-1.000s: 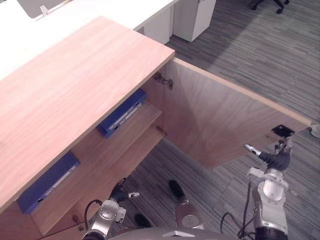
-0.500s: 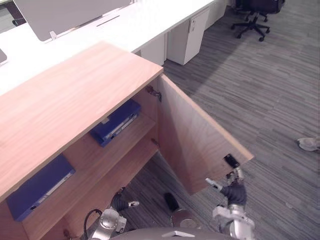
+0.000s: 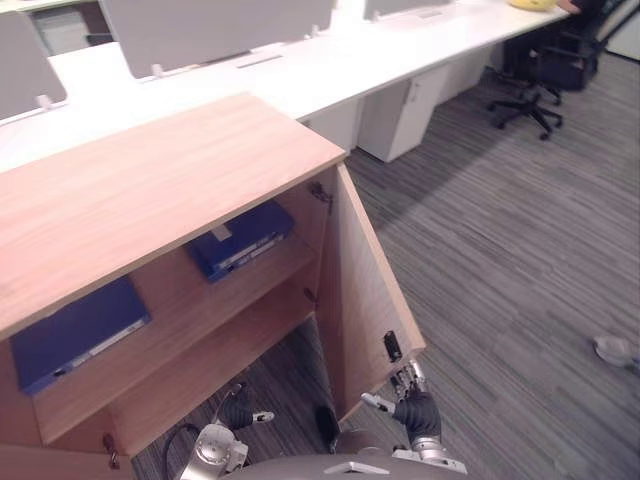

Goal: Walk over to the cabinet, pick up the folder, carry it to the office cabinet, place the folder inside the office cabinet, then close the office cabinet door

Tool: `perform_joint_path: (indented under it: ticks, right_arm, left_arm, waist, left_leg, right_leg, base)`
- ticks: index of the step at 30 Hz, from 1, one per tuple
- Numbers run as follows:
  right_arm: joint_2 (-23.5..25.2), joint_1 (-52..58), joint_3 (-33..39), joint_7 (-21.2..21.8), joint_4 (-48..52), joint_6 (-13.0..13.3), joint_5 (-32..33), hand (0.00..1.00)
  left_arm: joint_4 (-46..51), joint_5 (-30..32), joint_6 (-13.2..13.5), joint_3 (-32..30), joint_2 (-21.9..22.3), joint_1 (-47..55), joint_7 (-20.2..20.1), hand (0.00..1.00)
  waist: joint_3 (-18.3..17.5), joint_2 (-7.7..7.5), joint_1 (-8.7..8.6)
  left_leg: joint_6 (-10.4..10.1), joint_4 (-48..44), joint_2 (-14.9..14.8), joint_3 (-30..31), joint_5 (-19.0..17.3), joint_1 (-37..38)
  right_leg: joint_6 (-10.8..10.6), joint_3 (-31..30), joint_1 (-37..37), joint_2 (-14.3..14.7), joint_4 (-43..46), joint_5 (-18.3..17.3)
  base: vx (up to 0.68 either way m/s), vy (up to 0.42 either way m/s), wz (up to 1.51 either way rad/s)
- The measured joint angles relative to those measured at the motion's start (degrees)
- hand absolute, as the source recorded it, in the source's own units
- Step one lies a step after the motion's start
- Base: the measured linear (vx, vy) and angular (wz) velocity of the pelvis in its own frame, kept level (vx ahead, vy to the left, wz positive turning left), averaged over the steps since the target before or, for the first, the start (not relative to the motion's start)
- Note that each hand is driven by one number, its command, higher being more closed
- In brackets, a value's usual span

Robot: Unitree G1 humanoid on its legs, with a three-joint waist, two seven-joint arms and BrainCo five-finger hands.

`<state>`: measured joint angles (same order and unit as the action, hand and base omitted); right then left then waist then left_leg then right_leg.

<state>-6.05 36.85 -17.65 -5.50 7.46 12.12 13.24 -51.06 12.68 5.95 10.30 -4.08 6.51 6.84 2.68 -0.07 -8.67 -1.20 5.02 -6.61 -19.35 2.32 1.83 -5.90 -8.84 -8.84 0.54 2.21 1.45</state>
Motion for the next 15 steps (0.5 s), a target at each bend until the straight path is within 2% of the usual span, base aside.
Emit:
perform_joint_path:
  ticks: [1, 2, 3, 4, 5, 6, 7, 8, 9, 10, 11, 12, 15]
  right_arm:
    - [-0.23, -2.32, -1.94, 1.48, -2.02, -1.00, -0.23, 0.00]
    - [-0.21, -2.22, -3.12, 1.92, -1.89, -1.26, -0.35, 0.00]
    - [-0.56, -5.06, -4.34, 3.04, -3.58, -1.87, -1.69, 0.00]
    - [-0.52, -7.97, -5.10, 3.87, -3.94, -2.03, -2.70, 0.00]
    - [-0.48, -9.30, -5.51, 3.96, -3.86, -1.96, -3.34, 0.00]
    - [0.19, -11.94, -5.90, 4.00, -4.47, -1.81, -4.15, 0.00]
    - [1.22, -15.05, -6.24, 4.01, -3.88, -1.28, -4.70, 0.00]
    - [2.41, -16.46, -6.12, 4.01, -3.76, -0.79, -4.70, 0.00]
    - [3.46, -16.90, -6.20, 4.10, -4.13, -0.47, -4.70, 0.00]
    - [4.34, -19.14, -5.21, 4.12, -4.19, -0.45, -4.69, 0.00]
    - [3.77, -21.49, -4.98, 4.15, -4.65, -0.04, -4.69, 0.00]
    - [3.79, -22.24, -4.70, 4.13, -5.36, -0.11, -4.69, 0.00]
    - [3.30, -25.71, -4.62, 4.12, -7.27, -0.10, -4.70, 0.00]
  left_arm:
    - [0.17, 0.05, 0.05, 0.10, -0.47, -0.36, -0.03, 0.00]
    - [0.78, 0.06, 0.07, 0.17, -1.19, 0.00, -0.07, 0.00]
    - [0.96, 0.09, 0.15, 0.13, -0.84, -0.11, -0.10, 0.00]
    - [1.17, 0.22, 0.36, 0.01, -0.03, 0.21, -0.11, 0.00]
    - [1.03, 0.55, 0.38, -0.02, 0.35, 0.49, -0.12, 0.00]
    - [0.81, 1.04, 0.33, -0.32, 0.26, 0.86, -0.23, 0.00]
    - [0.84, 1.15, 0.24, -0.67, -0.53, 1.57, -0.74, 0.00]
    - [0.94, 1.15, 0.23, -0.90, -1.19, 1.62, -1.03, 0.00]
    - [0.92, 1.15, 0.22, -1.31, -1.78, 1.37, -1.08, 0.00]
    - [0.97, 1.14, 0.27, -2.48, -1.97, 0.73, -1.08, 0.00]
    - [0.74, 1.13, 0.24, -3.17, -1.67, 0.98, -1.07, 0.00]
    - [0.70, 1.02, 0.16, -3.67, -1.60, 1.14, -1.06, 0.00]
    - [0.67, 0.95, 0.18, -3.81, -3.00, 1.16, -1.00, 0.00]
  waist:
    - [-0.49, -1.29, -0.18]
    - [-0.79, -2.73, 0.00]
    - [-1.31, -4.53, 2.05]
    - [-1.20, -4.19, 3.48]
    - [-1.21, -3.10, 3.98]
    - [-1.07, -2.34, 4.21]
    - [-0.92, -2.02, 4.30]
    - [-1.29, -2.59, 4.22]
    - [-1.73, -5.29, 4.12]
    - [-1.13, -5.22, 5.04]
    - [-0.70, -3.74, 5.86]
    - [-0.38, -3.12, 6.02]
    - [-0.40, -3.16, 6.73]
  left_leg:
    - [-0.69, 0.00, -0.16, 1.55, 0.59, -1.05]
    - [-0.90, -0.02, 1.39, 2.15, 0.74, -1.46]
    - [-0.38, -1.76, 2.25, 2.45, 2.09, -2.11]
    - [-0.64, -7.56, 2.67, 2.27, 1.48, -4.02]
    - [0.13, -8.76, 2.35, 2.43, -0.37, -4.52]
    - [0.71, -7.79, 2.18, 2.74, -1.11, -4.64]
    - [0.05, -4.79, 2.81, 3.71, -0.32, -4.46]
    - [-0.51, -2.13, 3.80, 3.93, -0.71, -4.33]
    - [0.68, -2.90, 5.44, 3.42, -0.18, -4.26]
    - [2.61, -13.21, 5.88, 3.82, -2.13, -6.05]
    - [3.12, -12.59, 5.50, 5.00, -6.86, -5.17]
    - [2.35, -11.26, 5.39, 4.91, -6.90, -4.76]
    - [2.39, -5.42, 5.57, 5.41, -4.38, -3.84]
  right_leg:
    - [3.65, -0.26, -1.20, 0.61, 10.44, -1.24]
    - [3.13, -0.36, 0.60, -1.25, 9.65, -5.36]
    - [2.13, 1.19, 0.47, -3.05, 7.35, -5.18]
    - [2.25, 1.90, 1.10, -3.28, 4.67, -4.80]
    - [1.97, 2.12, 1.57, -2.70, 3.51, -4.38]
    - [1.77, 2.35, 2.11, -2.44, 2.19, -3.78]
    - [1.74, 2.91, 2.56, -2.66, 0.44, -3.82]
    - [2.09, 3.34, 2.14, -3.39, -0.45, -3.70]
    - [3.08, 3.66, 1.35, -4.94, -1.06, -3.11]
    - [3.80, 3.97, 0.87, -6.08, -1.17, -2.08]
    - [3.18, 4.35, 1.88, -4.80, -2.74, -1.95]
    - [3.04, 4.18, 2.17, -5.15, -3.01, -1.86]
    - [3.35, 4.88, 3.06, -4.73, -0.54, -0.83]
  base:
    - [-0.03, -0.060, 0.63]
    - [-0.03, -0.017, 0.68]
    - [-0.04, 0.011, 0.31]
    - [-0.03, 0.043, 0.02]
    - [-0.02, 0.060, -0.03]
    - [-0.11, 0.068, 0.26]
    - [-0.14, 0.062, 0.45]
    - [-0.13, 0.096, 0.53]
    - [-0.03, 0.084, 0.38]
    - [0.00, 0.132, 0.12]
    - [-0.01, 0.107, -0.05]
    - [-0.02, 0.138, -0.03]
    - [0.00, 0.084, 0.27]
